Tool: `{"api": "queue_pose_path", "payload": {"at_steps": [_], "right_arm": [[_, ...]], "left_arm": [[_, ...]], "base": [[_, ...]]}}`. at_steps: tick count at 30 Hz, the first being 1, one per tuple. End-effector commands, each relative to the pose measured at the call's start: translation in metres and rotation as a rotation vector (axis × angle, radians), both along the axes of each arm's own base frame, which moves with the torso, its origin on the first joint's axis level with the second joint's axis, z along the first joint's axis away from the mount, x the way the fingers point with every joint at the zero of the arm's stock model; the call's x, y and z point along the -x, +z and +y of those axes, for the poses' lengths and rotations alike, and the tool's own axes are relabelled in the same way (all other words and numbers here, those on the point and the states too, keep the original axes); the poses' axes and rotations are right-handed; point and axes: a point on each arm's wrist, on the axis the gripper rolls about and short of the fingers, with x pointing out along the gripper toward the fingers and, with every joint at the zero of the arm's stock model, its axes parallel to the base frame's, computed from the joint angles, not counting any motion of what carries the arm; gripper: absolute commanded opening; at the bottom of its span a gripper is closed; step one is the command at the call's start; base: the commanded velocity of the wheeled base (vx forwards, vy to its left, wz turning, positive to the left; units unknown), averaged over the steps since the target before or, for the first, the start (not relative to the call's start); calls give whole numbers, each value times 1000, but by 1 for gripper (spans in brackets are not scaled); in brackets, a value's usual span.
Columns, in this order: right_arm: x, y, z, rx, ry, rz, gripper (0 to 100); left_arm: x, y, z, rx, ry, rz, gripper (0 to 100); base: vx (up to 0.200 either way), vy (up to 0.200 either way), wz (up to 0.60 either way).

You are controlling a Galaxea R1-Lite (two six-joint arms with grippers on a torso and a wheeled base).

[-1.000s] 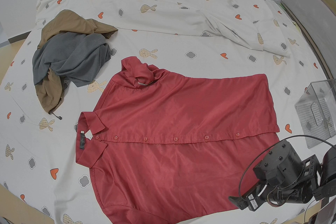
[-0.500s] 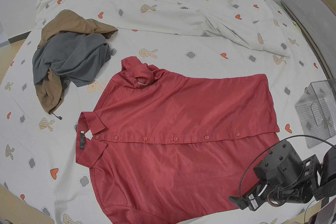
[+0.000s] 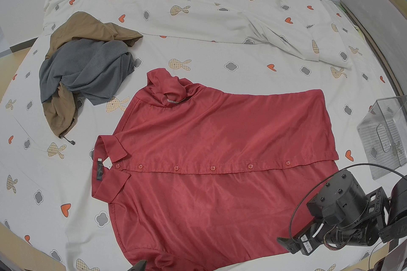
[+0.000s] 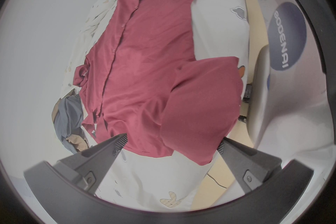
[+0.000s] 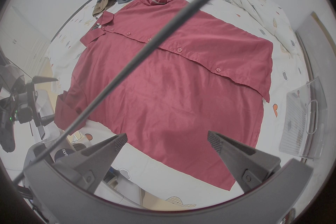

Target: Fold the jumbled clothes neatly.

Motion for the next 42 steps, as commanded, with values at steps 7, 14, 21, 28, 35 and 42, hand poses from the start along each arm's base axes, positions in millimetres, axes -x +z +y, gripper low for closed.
{"api": "queue_pose_path", "payload": {"at_steps": [7,14,21,28,35,42], "right_arm": [[1,1,-1,-2,0,-2,100],[1,1,-1,-3,0,-3,100],[1,1,-1,-4,0,-4,100],[2,1,-2,-2,1,-3,100],[8,-2,-3,18,31,3,100],[27,-24,3,182,144,3,100]], "left_arm": [[-7,13,1,43,28,-63,100],[-10,15,-11,81,36,-71,100],[-9,13,-19,80,25,-74,100],[-9,7,-18,47,24,-73,0],[-10,18,-16,98,30,-74,0],[-24,49,-11,239,100,-88,0]], "base": [[0,0,0],[0,0,0],[0,0,0],[0,0,0],[0,0,0],[0,0,0]]}}
